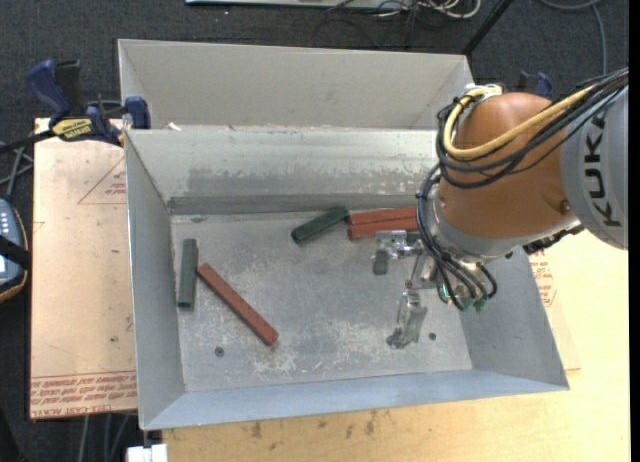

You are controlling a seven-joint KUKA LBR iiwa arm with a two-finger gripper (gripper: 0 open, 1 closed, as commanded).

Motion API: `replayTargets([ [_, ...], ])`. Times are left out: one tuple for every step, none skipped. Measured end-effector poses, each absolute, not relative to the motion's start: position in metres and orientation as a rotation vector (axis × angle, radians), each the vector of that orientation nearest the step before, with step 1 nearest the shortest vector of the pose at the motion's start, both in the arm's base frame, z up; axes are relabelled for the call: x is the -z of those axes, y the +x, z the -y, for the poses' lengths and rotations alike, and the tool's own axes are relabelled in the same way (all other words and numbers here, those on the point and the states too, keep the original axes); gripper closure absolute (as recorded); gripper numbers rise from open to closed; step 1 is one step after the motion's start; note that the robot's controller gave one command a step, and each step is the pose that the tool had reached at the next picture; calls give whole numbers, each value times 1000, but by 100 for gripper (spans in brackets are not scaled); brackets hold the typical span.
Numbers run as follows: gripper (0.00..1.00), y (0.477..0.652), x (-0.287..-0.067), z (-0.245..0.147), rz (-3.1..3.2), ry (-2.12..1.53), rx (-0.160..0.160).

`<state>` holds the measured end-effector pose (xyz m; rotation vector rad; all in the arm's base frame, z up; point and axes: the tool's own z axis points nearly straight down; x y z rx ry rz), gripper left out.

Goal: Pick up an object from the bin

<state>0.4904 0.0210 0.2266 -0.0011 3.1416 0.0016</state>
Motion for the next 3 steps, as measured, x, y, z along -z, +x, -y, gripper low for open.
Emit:
replayTargets([
  [0,489,-183,-39,-3134,-120,-1],
  [0,511,-145,-71,-3107,-448,-1],
  [0,514,-83,-81,-3089,-544,-2],
])
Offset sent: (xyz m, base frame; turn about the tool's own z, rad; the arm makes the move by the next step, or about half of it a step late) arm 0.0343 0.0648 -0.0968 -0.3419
